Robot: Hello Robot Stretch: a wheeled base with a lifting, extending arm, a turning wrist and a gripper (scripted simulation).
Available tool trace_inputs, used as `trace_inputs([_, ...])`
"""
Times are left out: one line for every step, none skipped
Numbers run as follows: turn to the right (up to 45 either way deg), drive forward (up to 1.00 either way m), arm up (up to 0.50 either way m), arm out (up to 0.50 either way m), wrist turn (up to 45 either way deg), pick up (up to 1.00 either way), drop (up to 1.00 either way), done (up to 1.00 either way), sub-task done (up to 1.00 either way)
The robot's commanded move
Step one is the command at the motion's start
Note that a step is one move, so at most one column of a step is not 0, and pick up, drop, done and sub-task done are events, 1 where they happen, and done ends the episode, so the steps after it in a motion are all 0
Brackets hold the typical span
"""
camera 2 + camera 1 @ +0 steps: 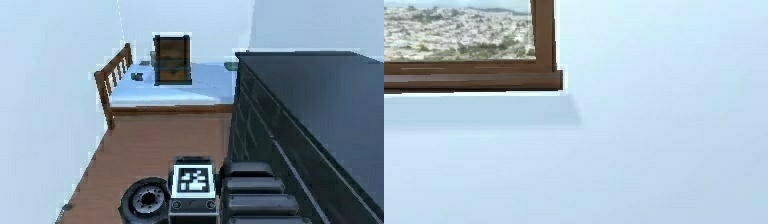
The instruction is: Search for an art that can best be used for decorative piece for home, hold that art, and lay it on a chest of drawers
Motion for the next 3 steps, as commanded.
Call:
trace_inputs([-9.0, 0.0, 0.0, 0.0, 0.0, 0.0, 0.0, 0.0, 0.0])
trace_inputs([-3.0, 0.0, 0.0, 0.0, 0.0, 0.0, 0.0, 0.0, 0.0])
trace_inputs([45.0, 0.0, 0.0, 0.0, 0.0, 0.0, 0.0, 0.0, 0.0])
